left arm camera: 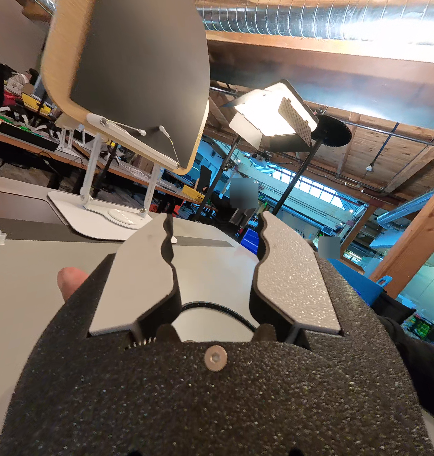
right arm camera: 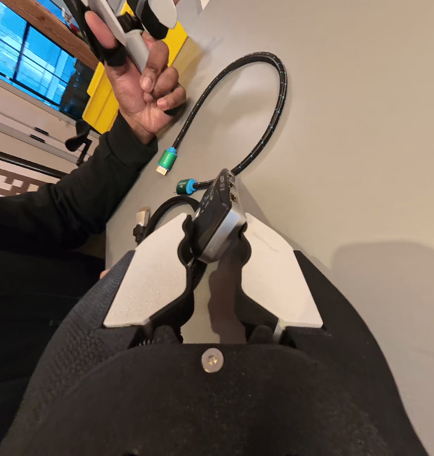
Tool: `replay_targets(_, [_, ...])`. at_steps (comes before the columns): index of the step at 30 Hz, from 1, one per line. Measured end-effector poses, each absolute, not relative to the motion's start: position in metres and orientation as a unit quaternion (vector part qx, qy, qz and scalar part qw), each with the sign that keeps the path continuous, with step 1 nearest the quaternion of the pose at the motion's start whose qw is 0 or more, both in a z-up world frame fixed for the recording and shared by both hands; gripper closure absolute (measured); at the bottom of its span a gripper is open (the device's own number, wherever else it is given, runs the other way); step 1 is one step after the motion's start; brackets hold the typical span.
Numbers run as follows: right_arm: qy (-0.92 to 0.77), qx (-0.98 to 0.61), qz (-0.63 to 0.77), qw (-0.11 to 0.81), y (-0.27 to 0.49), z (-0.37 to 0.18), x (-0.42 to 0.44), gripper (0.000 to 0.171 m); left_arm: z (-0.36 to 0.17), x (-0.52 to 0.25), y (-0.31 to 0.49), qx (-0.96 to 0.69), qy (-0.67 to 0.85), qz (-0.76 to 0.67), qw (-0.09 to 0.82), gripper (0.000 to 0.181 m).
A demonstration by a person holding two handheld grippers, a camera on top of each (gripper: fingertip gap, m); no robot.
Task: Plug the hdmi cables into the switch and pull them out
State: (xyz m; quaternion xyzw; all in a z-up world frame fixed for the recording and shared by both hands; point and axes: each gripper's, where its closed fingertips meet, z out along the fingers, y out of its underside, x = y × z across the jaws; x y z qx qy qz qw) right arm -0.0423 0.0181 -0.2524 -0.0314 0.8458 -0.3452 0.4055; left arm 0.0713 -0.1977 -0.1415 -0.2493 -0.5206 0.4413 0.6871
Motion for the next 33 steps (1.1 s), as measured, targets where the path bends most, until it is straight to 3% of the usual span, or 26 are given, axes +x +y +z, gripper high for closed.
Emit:
replay_targets(6, [0.826, -0.032, -0.378, 0.417, 0.013, -0.242, -0.043, 0.140, -0.145, 0.055, -0.173, -0.298, -0.522, 0.409, 0.687, 0.118])
replay_targets(13, [0.759, -0.131, -0.499, 0.398, 0.014, -0.196, -0.033, 0.144, -0.134, 0.043, -0.119, -0.355, -0.491, 0.314, 0.731, 0.125])
replay_targets(21, [0.639, -0.207, -0.615, 0.413, 0.031, -0.149, -0.013, 0.148, -0.144, 0.024, -0.036, -0.472, -0.474, 0.205, 0.714, 0.125])
replay_targets(27, [0.630, -0.199, -0.623, 0.419, 0.030, -0.148, -0.007, 0.149, -0.163, 0.019, 0.008, -0.548, -0.446, 0.166, 0.688, 0.127])
replay_targets(33, [0.630, -0.188, -0.611, 0.440, 0.027, -0.154, 0.002, 0.149, -0.169, 0.015, 0.028, -0.585, -0.422, 0.189, 0.666, 0.144])
